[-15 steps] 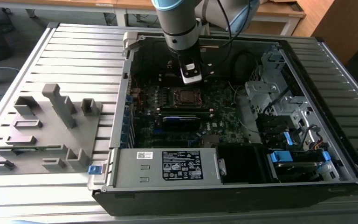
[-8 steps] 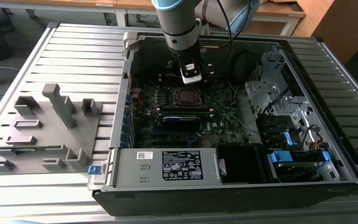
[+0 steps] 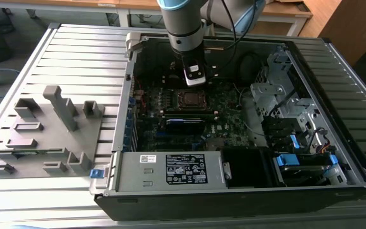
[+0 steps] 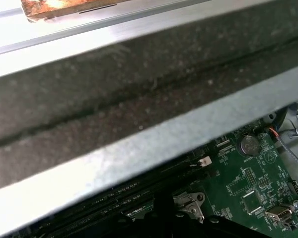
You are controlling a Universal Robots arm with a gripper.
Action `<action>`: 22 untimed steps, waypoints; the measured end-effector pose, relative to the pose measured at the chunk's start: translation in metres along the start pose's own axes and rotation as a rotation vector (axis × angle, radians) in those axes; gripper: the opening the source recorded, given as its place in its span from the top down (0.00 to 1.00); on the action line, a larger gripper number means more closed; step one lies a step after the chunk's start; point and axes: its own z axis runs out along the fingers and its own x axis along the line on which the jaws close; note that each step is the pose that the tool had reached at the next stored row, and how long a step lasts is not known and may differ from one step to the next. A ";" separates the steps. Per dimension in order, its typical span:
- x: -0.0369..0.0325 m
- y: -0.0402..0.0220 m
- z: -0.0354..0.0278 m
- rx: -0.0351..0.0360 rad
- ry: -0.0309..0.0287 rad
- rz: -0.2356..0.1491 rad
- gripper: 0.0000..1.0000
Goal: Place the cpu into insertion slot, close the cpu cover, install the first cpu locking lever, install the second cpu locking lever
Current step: 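Install the first cpu locking lever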
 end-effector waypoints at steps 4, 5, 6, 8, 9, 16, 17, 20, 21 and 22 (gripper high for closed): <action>0.0000 0.0006 -0.0007 0.0005 -0.0003 0.002 0.90; 0.0000 0.0009 -0.0012 0.0005 -0.0005 0.002 0.90; -0.0001 0.0011 -0.0017 0.0006 -0.0006 0.003 0.90; -0.0001 0.0013 -0.0020 0.0006 -0.0012 0.005 0.90; -0.0001 0.0013 -0.0020 0.0008 -0.0015 0.007 0.90; 0.0000 0.0015 -0.0024 -0.0008 -0.0022 0.019 0.90; 0.0000 0.0015 -0.0024 -0.0015 -0.0021 0.019 0.90; 0.0000 0.0015 -0.0024 -0.0018 -0.0019 0.019 0.90; 0.0000 0.0015 -0.0024 -0.0018 -0.0019 0.019 0.90; -0.0001 0.0016 -0.0023 -0.0016 -0.0010 0.019 0.90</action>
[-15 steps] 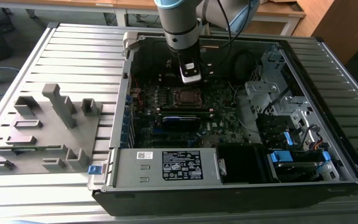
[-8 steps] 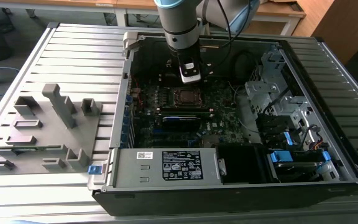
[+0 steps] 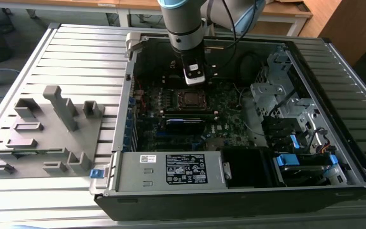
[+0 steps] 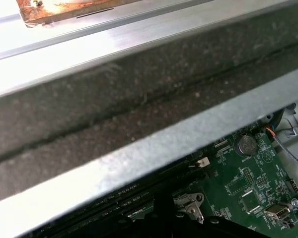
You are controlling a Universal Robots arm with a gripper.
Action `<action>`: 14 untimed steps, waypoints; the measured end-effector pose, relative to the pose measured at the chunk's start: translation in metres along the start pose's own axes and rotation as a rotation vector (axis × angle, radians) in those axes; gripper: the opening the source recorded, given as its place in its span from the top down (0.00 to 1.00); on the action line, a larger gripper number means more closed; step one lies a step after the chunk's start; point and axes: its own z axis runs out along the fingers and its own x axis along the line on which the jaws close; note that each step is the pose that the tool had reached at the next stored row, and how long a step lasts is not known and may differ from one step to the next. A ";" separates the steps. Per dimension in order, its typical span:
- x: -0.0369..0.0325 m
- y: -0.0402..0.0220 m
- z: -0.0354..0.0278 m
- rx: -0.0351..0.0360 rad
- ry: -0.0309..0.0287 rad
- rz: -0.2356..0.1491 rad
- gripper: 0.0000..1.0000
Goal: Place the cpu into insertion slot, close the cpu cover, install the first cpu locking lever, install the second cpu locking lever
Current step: 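Install the first cpu locking lever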
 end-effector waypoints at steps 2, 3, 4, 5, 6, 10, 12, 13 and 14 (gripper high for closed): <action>-0.0004 0.0001 0.0002 0.0054 0.0110 0.002 0.90; -0.0003 0.0001 0.0001 0.0056 0.0112 0.002 0.90; -0.0003 0.0001 0.0001 0.0058 0.0115 0.002 0.90; -0.0003 0.0001 0.0000 0.0059 0.0116 0.002 0.90; -0.0003 0.0001 0.0000 0.0060 0.0118 0.002 0.90; -0.0004 0.0003 0.0001 0.0061 0.0119 0.002 0.90; -0.0004 0.0006 0.0002 0.0061 0.0119 0.002 0.90; -0.0005 0.0008 0.0003 0.0061 0.0119 0.002 0.90; -0.0006 0.0010 0.0004 0.0060 0.0118 0.002 0.90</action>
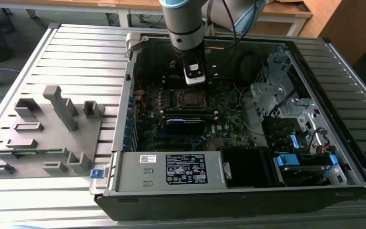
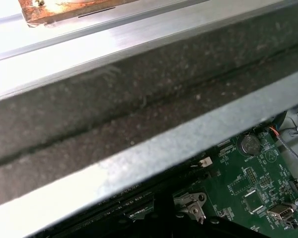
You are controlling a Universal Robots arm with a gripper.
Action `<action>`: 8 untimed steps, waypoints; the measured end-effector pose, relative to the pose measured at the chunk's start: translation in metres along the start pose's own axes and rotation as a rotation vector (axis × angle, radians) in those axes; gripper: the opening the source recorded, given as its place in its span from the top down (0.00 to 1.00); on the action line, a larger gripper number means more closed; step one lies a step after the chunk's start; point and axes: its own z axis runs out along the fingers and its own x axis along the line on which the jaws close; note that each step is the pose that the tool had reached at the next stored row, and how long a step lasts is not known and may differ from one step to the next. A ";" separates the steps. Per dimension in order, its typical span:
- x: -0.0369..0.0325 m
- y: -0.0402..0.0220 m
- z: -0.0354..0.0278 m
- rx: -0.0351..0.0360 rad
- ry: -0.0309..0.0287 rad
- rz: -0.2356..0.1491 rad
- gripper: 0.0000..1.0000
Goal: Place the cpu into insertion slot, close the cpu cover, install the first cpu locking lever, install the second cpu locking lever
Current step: 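Install the first cpu locking lever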
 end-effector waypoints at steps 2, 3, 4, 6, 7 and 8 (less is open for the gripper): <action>-0.0004 0.0006 0.0002 0.0001 0.0001 0.000 0.90; -0.0008 0.0008 0.0003 0.0000 0.0001 0.000 0.90; -0.0011 0.0011 0.0004 -0.0001 0.0000 0.000 0.90; -0.0014 0.0014 0.0005 0.0000 0.0001 0.000 0.90; -0.0014 0.0016 0.0004 0.0002 0.0002 0.000 0.90; -0.0014 0.0018 0.0004 0.0002 0.0002 0.000 0.90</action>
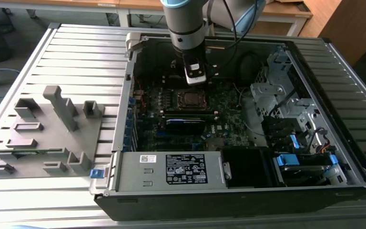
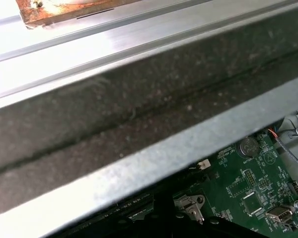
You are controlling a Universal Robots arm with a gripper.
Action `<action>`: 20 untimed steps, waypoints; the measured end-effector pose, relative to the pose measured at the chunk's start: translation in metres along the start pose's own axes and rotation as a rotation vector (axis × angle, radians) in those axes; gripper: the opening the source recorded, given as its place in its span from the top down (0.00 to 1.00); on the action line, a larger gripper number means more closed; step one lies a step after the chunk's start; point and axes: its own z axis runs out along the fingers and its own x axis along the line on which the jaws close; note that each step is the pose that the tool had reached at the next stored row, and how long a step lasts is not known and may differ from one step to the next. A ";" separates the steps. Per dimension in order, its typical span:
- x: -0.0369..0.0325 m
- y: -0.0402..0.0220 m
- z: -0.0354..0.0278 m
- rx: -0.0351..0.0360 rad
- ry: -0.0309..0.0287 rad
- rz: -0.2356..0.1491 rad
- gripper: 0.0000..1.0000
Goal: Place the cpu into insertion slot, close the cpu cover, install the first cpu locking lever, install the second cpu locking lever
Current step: 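Install the first cpu locking lever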
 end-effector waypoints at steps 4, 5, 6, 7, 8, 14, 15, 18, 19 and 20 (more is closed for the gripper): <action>0.0004 0.0008 0.0000 -0.0002 -0.0001 0.000 0.90; 0.0005 0.0011 0.0000 -0.0001 0.0000 0.000 0.90; 0.0007 0.0014 0.0001 -0.0001 0.0000 0.000 0.90; 0.0008 0.0017 0.0001 -0.0001 0.0000 0.000 0.90; 0.0009 0.0020 0.0002 -0.0002 0.0001 0.000 0.90; 0.0007 0.0029 0.0004 -0.0012 0.0006 0.001 0.90; 0.0005 0.0030 0.0005 -0.0014 0.0006 0.000 0.90; -0.0001 0.0033 0.0007 -0.0017 0.0006 0.001 0.90; -0.0003 0.0034 0.0009 -0.0014 0.0001 0.004 0.90; -0.0005 0.0035 0.0010 -0.0010 -0.0006 0.006 0.90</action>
